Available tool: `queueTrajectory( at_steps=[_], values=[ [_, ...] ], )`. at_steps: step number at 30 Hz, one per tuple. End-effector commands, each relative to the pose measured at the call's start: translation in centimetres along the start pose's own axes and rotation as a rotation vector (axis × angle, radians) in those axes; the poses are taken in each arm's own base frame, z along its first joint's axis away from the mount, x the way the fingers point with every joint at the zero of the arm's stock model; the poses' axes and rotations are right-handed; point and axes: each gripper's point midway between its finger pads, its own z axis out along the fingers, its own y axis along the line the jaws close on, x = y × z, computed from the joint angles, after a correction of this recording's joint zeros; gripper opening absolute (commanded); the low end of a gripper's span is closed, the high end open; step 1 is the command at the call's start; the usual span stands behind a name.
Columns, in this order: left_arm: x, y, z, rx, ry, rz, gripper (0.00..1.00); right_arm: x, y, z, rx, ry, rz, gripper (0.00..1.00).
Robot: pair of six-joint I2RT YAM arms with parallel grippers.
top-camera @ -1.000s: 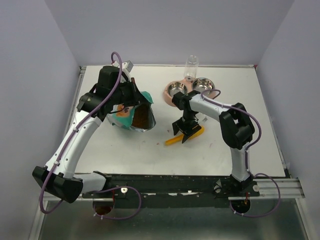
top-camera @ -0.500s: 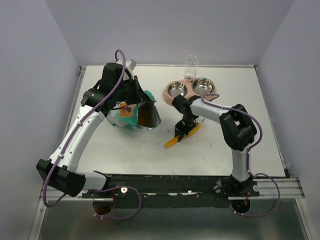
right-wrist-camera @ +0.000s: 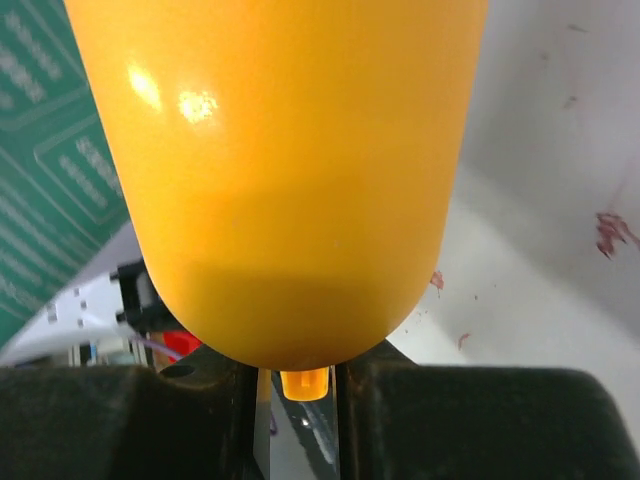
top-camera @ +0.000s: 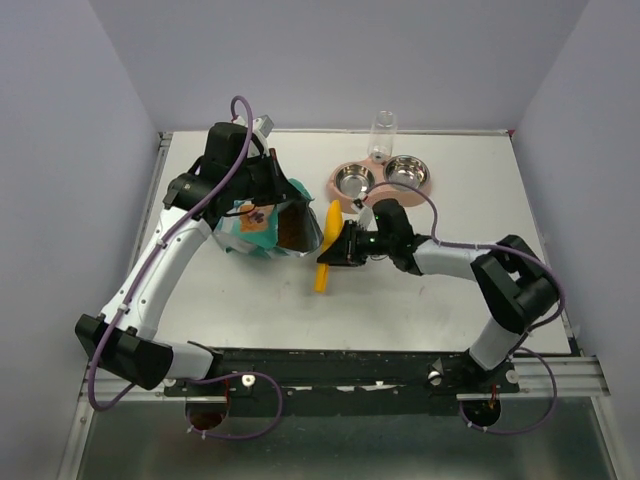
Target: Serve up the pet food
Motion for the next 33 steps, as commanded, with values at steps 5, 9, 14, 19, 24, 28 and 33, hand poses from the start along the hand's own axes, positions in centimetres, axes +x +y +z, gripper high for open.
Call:
queueTrajectory(
  at_steps=[5, 9, 14, 19, 24, 28, 33],
  values=[
    [-1.3, 0.1, -0.2, -0.005, -0.077, -0.005, 0.0, 1.3, 2.6, -1.9, -0.49, -0.057, -0.223, 0.08],
    [-1.0, 0.6, 0.0, -0.02, -0.069, -0.007, 0.0, 2.0, -1.0, -1.2, -0.376, -0.088, -0.23, 0.11],
    [-0.9, 0.8, 0.0, -0.027, -0.073, -0.001, 0.0, 1.8, -3.5, -0.7, -0.297, -0.155, -0.233, 0.12],
    [-0.5, 1.2, 0.2, -0.031, -0.072, -0.006, 0.0, 1.4, -6.3, -0.1, -0.188, -0.197, -0.28, 0.13],
    [-0.2, 1.2, 0.0, -0.027, -0.073, -0.003, 0.0, 2.1, -9.1, 0.7, -0.144, -0.174, -0.266, 0.17],
    [0.0, 1.3, -0.1, -0.03, -0.074, 0.008, 0.0, 2.3, -10.4, 0.8, -0.121, -0.19, -0.251, 0.2],
    [0.2, 1.6, -0.3, -0.035, -0.079, 0.012, 0.0, 2.8, -13.5, 0.4, 0.013, -0.209, -0.248, 0.23]
  ],
)
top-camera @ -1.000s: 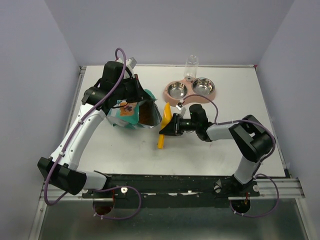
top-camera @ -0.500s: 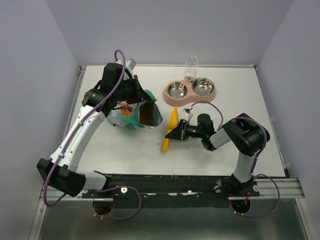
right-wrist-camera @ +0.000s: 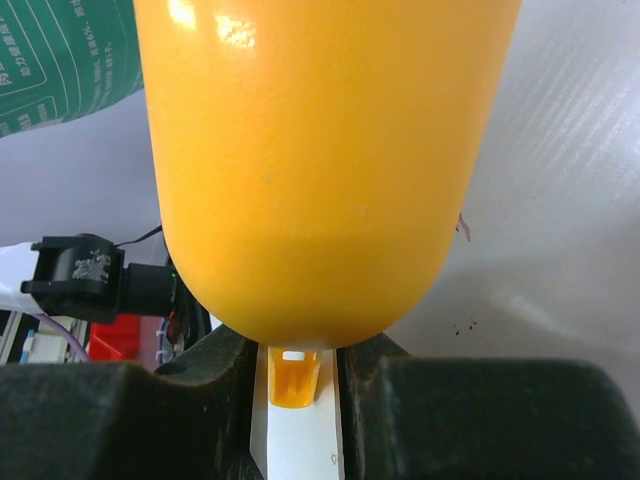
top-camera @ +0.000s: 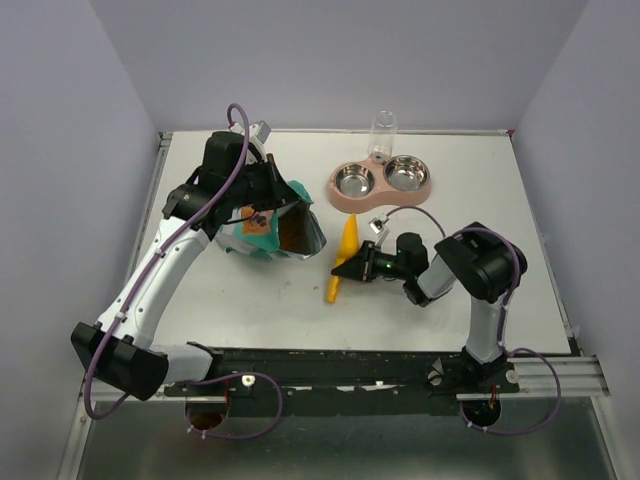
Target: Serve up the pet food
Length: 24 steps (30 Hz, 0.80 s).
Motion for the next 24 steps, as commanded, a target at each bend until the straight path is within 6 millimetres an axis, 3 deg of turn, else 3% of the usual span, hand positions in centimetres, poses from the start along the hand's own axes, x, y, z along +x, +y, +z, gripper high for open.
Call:
queueTrajectory(
  at_steps=[1, 7, 10, 20, 23, 24],
  values=[
    [-0.3, 1.2, -0.4, -0.052, -0.04, 0.015, 0.0, 2.6, -6.7, -1.9, 0.267, 0.007, -0.055, 0.24],
    [-0.2, 1.3, -0.5, -0.048, -0.048, 0.012, 0.0, 3.6, -8.6, -3.0, 0.361, 0.003, -0.043, 0.29],
    [-0.1, 1.2, -0.5, -0.047, -0.047, 0.011, 0.0, 4.0, -9.3, -3.4, 0.394, 0.0, -0.026, 0.37],
    [0.5, 1.5, -0.3, -0.046, -0.037, 0.001, 0.0, 4.7, -9.8, -4.2, 0.449, 0.02, 0.017, 0.47],
    [0.3, 1.6, -0.3, -0.055, -0.039, 0.003, 0.0, 3.8, -9.7, -4.3, 0.505, 0.041, 0.018, 0.65],
    [0.2, 1.6, -0.4, -0.055, -0.042, 0.007, 0.0, 3.5, -9.8, -4.5, 0.536, 0.065, 0.009, 0.65]
  ],
)
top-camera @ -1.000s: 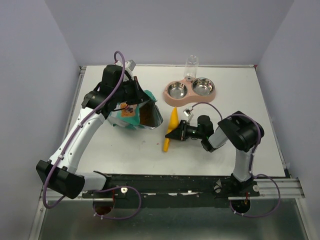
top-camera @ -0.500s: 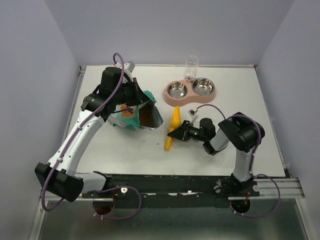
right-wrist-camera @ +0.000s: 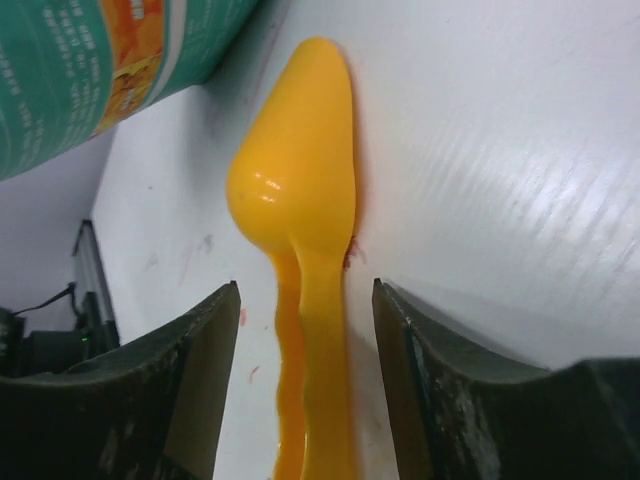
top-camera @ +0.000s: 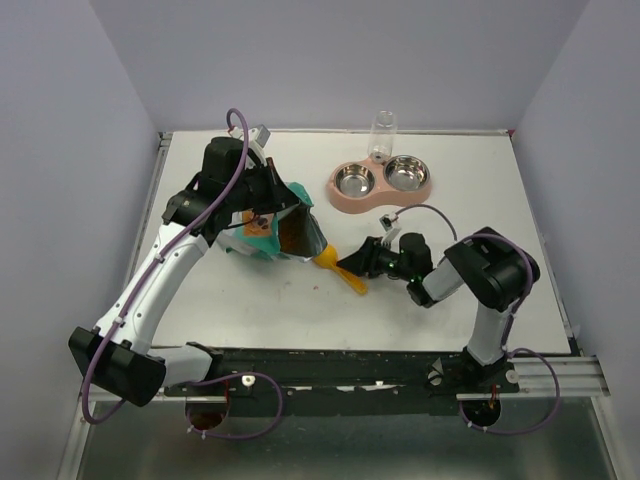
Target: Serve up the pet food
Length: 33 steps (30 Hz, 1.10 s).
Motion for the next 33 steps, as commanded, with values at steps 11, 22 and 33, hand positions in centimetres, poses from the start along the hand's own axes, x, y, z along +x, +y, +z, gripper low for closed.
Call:
queueTrajectory(
  at_steps=[11, 22, 33],
  values=[
    [-0.7, 1.0, -0.6, -0.061, -0.034, 0.0, 0.0, 1.2, -5.3, -3.8, 0.626, 0.323, -0.078, 1.0],
    [-1.1, 0.8, -2.2, -0.068, -0.072, 0.006, 0.0, -0.8, -2.6, -9.9, 0.904, 0.544, -0.449, 0.92],
    [-1.8, 0.8, -2.8, -0.079, -0.099, -0.016, 0.0, -0.9, 4.2, -5.6, 0.716, 0.492, -0.656, 0.8]
  ],
)
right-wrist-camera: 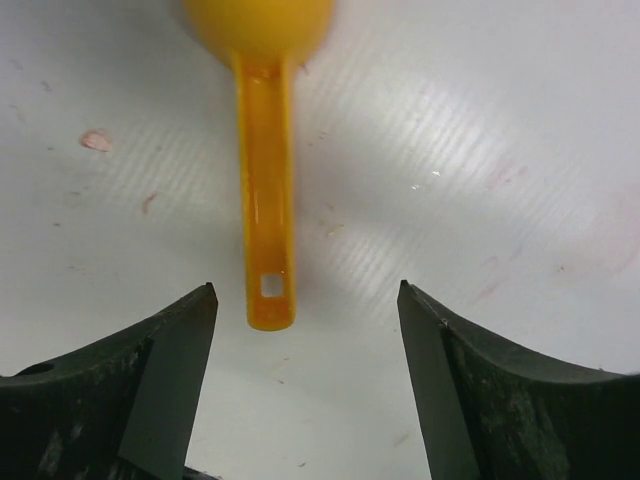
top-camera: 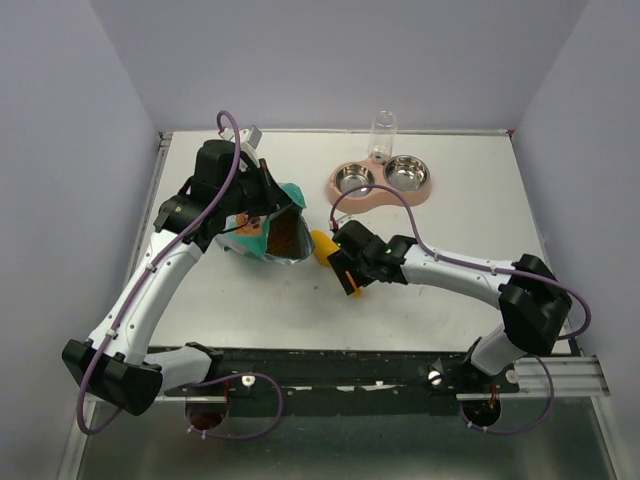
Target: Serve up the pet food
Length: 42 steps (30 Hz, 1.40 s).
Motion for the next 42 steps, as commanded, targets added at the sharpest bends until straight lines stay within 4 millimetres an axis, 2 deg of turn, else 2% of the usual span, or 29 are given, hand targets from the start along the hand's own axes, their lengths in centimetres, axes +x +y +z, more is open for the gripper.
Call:
queueTrajectory(
  at_steps=[1, 3, 5, 6, 8, 12, 17, 21, 30, 35, 42],
  values=[
    [-1.5, 0.5, -1.1, -0.04, -0.057, -0.016, 0.0, -1.9, 1.3, -0.9, -0.018, -0.062, -0.048, 0.77],
    [-1.7, 0.4, -1.2, -0.04, -0.062, -0.015, 0.0, -1.3, 2.3, -0.2, -0.056, -0.05, -0.061, 0.74],
    [-1.8, 0.4, -1.2, -0.042, -0.062, -0.015, 0.0, -0.7, 2.8, 0.7, -0.072, -0.026, -0.066, 0.63],
    [-1.9, 0.3, -1.2, -0.039, -0.061, -0.012, 0.0, -0.7, 3.2, 1.0, -0.083, -0.023, -0.069, 0.56],
    [-1.9, 0.4, -1.1, -0.04, -0.057, -0.008, 0.0, -1.1, 4.0, 1.3, -0.104, -0.031, -0.061, 0.47],
    [-1.9, 0.6, -1.0, -0.04, -0.054, -0.01, 0.0, -2.2, 5.6, 1.5, -0.143, -0.036, -0.024, 0.41],
    [-1.8, 0.8, -1.1, -0.041, -0.049, -0.014, 0.0, -2.7, 6.4, 1.6, -0.137, -0.053, -0.01, 0.38],
    [-2.0, 0.8, -1.3, -0.039, -0.056, -0.015, 0.0, -2.3, 6.9, 2.1, -0.141, -0.037, -0.005, 0.38],
    [-1.9, 0.9, -1.3, -0.036, -0.053, -0.018, 0.0, 0.0, 5.0, 3.8, -0.032, 0.007, 0.001, 0.38],
    [-1.7, 1.1, -1.3, -0.038, -0.046, -0.022, 0.0, -1.2, 5.0, 2.5, -0.052, -0.044, 0.001, 0.38],
    [-1.6, 1.1, -1.2, -0.035, -0.046, -0.024, 0.0, -1.6, 4.7, 2.4, -0.036, -0.043, -0.005, 0.38]
  ],
)
